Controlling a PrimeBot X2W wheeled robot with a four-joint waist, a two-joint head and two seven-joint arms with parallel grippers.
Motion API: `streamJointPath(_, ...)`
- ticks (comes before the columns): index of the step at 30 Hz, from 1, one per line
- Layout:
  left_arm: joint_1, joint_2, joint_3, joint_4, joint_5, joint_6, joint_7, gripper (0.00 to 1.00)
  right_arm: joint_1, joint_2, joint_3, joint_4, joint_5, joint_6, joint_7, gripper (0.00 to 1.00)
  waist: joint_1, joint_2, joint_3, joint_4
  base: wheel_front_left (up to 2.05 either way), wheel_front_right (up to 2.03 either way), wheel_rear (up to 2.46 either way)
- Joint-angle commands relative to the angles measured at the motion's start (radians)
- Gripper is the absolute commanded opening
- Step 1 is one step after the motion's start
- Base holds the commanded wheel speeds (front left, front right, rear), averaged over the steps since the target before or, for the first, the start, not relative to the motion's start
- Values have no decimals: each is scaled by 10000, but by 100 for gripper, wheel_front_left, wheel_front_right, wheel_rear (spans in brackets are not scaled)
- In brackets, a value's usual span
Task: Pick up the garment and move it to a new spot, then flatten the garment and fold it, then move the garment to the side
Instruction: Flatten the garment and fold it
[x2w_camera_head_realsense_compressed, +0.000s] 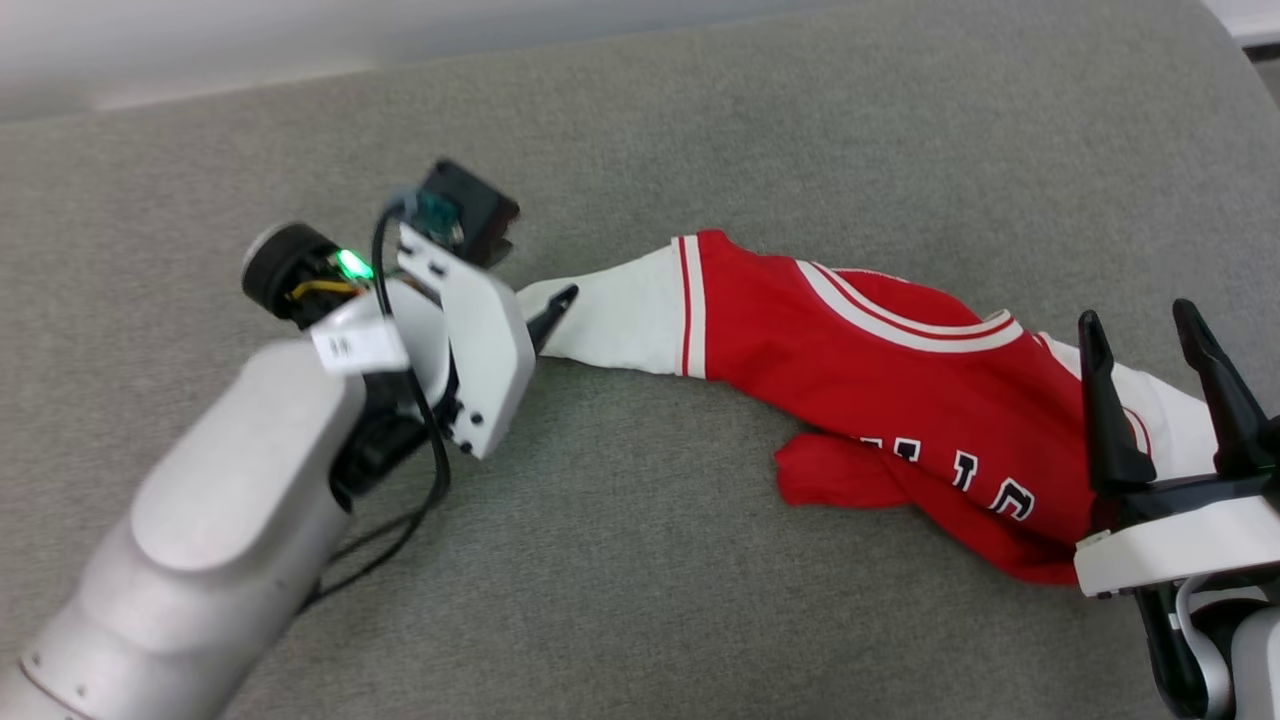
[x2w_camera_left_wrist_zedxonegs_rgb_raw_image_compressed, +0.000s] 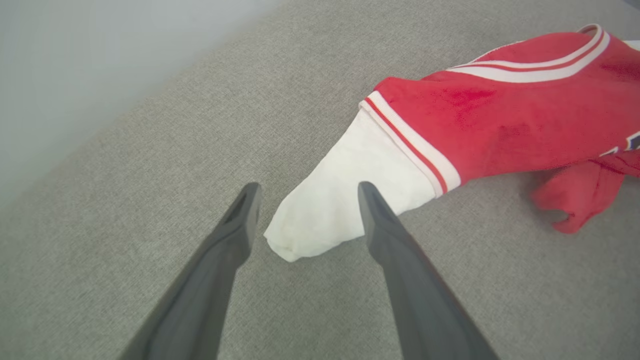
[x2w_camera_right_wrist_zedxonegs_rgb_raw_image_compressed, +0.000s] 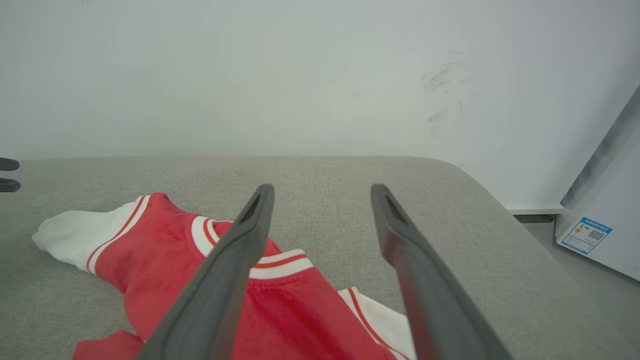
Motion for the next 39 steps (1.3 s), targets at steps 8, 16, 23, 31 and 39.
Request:
streamJointPath(8, -2144, 1158, -1765, 832, -2064, -9, 2470, 100, -285, 344, 253, 274, -221, -7, -363, 100, 0, 0, 1063, -655, 0, 0, 0)
streamJointPath(16, -2626, 1321, -2582, 2041, -2475, -9, 2338, 100, -459, 543, 358, 675, -381, -7, -609, 100, 0, 0, 1390, -826, 0, 0, 0)
streamJointPath(23, -2219, 1586, -2588, 2540, -2976, -7, 1300, 0, -469, 574, 309, 765, -498, -7, -577, 100, 0, 0, 1253, -660, 0, 0, 0)
streamJointPath(31, -1155, 2207, -1396, 2368, -3638, 378, -956, 0, -197, 303, 298, 645, -564, -7, -260, 100, 0, 0, 343, 74, 0, 0, 0)
streamJointPath(39, 766, 3505, -713, 996, -4200, 1196, -1779, 0, 104, 167, 432, 533, -496, -7, 22, 100, 0, 0, -231, 639, 0, 0, 0)
